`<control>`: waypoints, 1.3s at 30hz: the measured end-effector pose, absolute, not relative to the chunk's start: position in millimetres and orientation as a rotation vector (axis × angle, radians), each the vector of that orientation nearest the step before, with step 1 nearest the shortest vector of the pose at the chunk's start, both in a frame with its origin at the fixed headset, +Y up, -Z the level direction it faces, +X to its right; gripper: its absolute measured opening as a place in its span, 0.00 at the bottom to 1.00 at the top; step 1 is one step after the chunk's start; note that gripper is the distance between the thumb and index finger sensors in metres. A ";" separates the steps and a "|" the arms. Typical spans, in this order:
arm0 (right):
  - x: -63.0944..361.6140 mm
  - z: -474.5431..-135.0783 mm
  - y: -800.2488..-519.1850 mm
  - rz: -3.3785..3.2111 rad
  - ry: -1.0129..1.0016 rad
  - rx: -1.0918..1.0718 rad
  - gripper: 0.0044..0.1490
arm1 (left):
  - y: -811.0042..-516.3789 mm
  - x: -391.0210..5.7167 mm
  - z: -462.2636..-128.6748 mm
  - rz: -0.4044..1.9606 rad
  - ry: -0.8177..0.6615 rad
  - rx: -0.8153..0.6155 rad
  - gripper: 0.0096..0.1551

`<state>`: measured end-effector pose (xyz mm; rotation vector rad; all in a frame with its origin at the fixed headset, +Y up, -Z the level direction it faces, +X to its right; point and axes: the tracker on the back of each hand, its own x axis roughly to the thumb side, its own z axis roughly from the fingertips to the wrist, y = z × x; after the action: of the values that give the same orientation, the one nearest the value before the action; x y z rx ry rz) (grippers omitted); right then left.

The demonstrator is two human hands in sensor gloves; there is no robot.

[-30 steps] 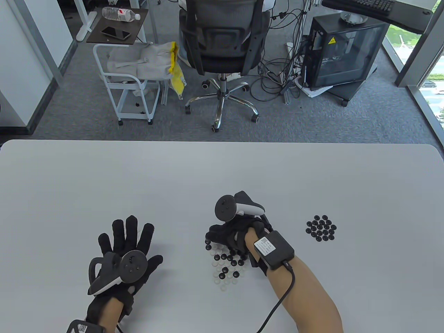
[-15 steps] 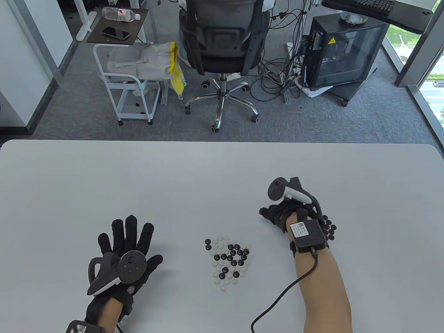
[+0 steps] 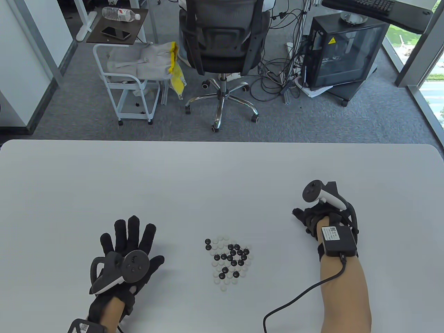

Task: Go stone sorting task

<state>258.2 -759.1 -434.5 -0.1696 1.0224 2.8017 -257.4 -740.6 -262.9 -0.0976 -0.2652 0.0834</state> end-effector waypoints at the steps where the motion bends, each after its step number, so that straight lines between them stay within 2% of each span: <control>1: 259.0 -434.2 -758.9 2.801 1.023 -0.172 0.47 | -740.3 -257.2 -262.9 0.084 -0.265 -0.098 0.51; 6: 245.6 -435.6 -743.8 2.830 0.977 -0.121 0.47 | -739.9 -256.8 -263.4 0.092 -0.264 -0.095 0.51; 10: 207.1 -434.6 -724.5 2.838 0.942 0.125 0.47 | -740.2 -255.7 -263.5 0.088 -0.266 -0.099 0.51; 13: 164.3 -426.6 -718.0 2.761 0.982 0.408 0.46 | -740.2 -255.3 -263.5 0.085 -0.268 -0.101 0.51; 19: 74.6 -400.3 -720.3 2.675 1.032 0.843 0.45 | -739.7 -256.3 -263.1 0.091 -0.264 -0.097 0.51; 24: 18.8 -383.4 -735.1 2.608 1.081 1.057 0.45 | -738.6 -257.8 -262.8 0.103 -0.260 -0.092 0.51; 31: -13.0 -386.3 -761.8 2.652 1.142 1.064 0.46 | -737.3 -259.5 -261.9 0.114 -0.265 -0.081 0.51; 39: 8.1 -419.5 -767.5 2.762 1.107 0.805 0.46 | -736.5 -261.4 -261.3 0.123 -0.265 -0.080 0.51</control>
<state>8.1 -767.5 -419.5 0.8049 1.1066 2.7616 -261.4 -736.5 -261.3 -0.0804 -0.2651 0.1234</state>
